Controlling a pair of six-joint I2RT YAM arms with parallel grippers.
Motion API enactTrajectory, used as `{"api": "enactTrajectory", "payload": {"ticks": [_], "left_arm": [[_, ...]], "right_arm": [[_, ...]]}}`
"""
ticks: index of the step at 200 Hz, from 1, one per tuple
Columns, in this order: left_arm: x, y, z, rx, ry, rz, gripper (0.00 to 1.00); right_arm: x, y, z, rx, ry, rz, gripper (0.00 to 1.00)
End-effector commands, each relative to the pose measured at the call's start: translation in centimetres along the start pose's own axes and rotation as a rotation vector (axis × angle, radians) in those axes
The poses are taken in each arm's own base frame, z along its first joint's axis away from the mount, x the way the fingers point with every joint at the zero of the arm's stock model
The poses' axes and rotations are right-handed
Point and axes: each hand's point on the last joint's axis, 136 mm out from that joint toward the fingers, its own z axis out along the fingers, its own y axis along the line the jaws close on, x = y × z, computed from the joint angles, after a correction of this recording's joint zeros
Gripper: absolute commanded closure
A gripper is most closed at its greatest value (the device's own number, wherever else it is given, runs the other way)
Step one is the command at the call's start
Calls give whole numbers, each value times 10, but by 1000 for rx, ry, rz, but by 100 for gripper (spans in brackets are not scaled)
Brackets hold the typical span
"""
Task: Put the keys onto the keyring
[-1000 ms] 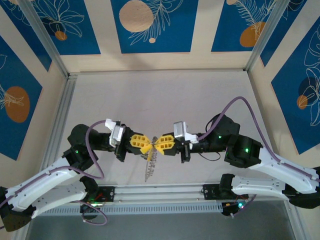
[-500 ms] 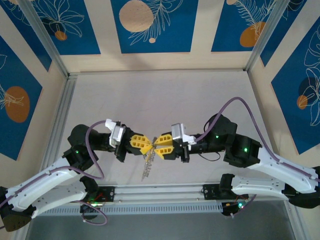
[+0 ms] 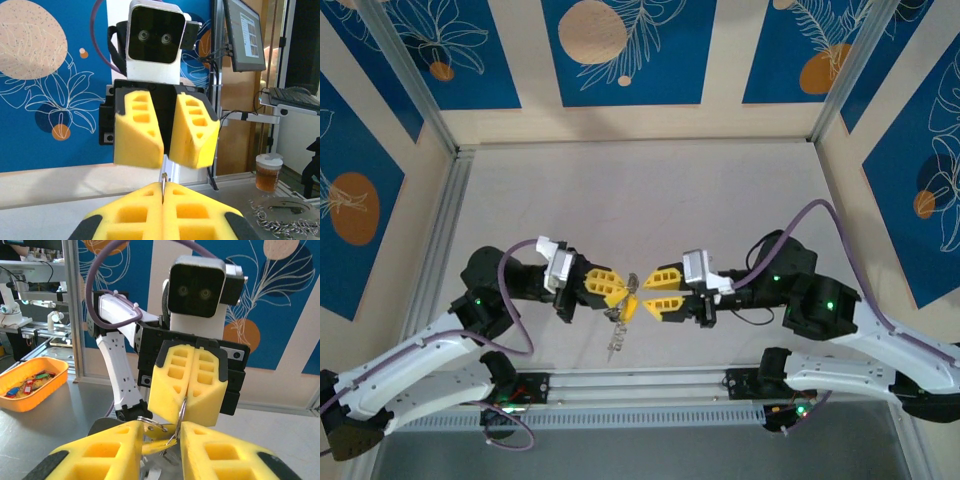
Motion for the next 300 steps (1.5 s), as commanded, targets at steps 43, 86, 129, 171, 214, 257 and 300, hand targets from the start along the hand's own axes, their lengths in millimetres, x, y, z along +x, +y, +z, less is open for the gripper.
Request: {"api": "enactTrajectory", "payload": {"ticks": [43, 86, 129, 171, 214, 257, 300], "left_arm": [[-27, -14, -2, 44, -69, 62, 100], [-28, -15, -3, 44, -78, 66, 100], [-26, -13, -4, 13, -38, 58, 100], [-10, 12, -36, -290, 296, 43, 70], [5, 25, -61, -430, 538, -21, 58], [29, 30, -52, -385, 595, -59, 56], [34, 32, -42, -342, 570, -52, 56]], "right_arm": [[3, -9, 15, 3, 13, 9, 83], [6, -9, 17, 2, 14, 17, 93], [12, -13, 16, 27, 51, 6, 100], [19, -31, -4, 150, 201, -54, 100], [33, -47, -7, 205, 383, -53, 100], [50, -50, 4, 160, 557, -18, 100], [56, -47, 16, 99, 618, 23, 100]]}}
